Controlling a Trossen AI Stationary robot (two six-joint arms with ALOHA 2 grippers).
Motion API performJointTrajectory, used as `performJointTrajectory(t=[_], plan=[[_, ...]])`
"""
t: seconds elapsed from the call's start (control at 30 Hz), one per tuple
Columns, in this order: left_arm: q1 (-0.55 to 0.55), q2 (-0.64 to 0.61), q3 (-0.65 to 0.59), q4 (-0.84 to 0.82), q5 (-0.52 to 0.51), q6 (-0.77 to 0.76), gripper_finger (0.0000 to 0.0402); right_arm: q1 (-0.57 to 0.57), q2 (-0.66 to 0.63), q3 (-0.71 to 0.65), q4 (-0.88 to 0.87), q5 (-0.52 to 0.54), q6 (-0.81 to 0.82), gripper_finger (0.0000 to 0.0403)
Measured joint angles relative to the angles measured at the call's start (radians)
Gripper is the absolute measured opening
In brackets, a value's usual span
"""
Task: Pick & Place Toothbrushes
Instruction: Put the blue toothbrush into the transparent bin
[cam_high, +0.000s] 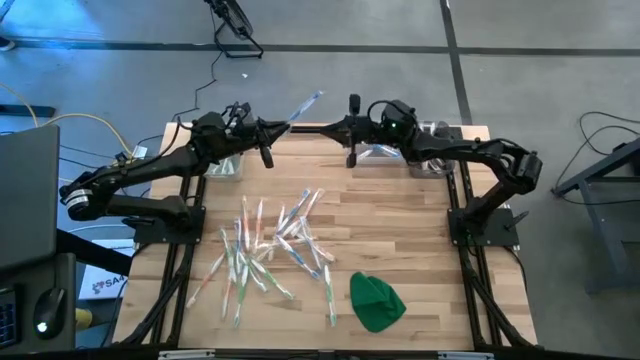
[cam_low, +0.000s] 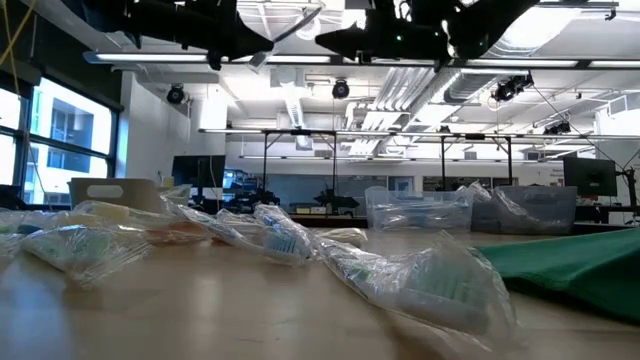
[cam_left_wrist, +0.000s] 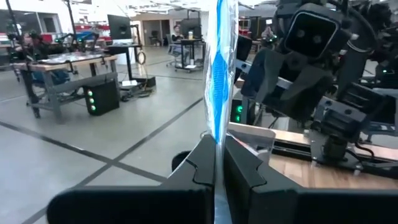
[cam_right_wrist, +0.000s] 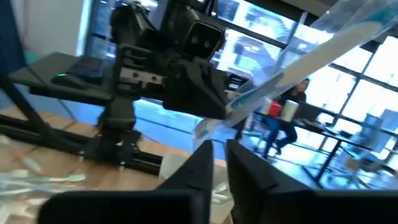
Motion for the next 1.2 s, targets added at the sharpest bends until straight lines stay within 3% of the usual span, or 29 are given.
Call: performJointTrajectory(t=[0.17,0.3,0.4,0.63,0.9,1.1,1.2], plan=[[0.0,0.0,0.0,-0.007,0.033,0.0,0.0006,0.044,0.0,0.0,0.041,0.111,0.001,0.0131],[0.0,0.0,0.0,-0.007,0.083,0.0,0.0006,0.044,0.0,0.0,0.094,0.12,0.062,0.0192],[0.0,0.0,0.0,-0.007,0.118,0.0,0.0006,0.034,0.0,0.0,0.103,0.115,0.136,0.0214],[0.0,0.026,0.0,-0.001,0.178,-0.012,0.0006,0.021,0.0,0.0,0.1,-0.005,0.187,0.0216],[-0.022,0.107,0.0,0.064,0.175,-0.037,0.0006,0.022,0.0,0.0,0.091,-0.007,0.188,0.0216],[-0.043,0.117,0.0,0.076,0.184,-0.03,0.0006,0.023,0.0,0.0,0.087,0.051,0.188,0.0216],[-0.055,0.117,0.0,0.079,0.181,-0.03,0.0006,0.023,0.0,0.0,0.077,0.032,0.187,0.0215]])
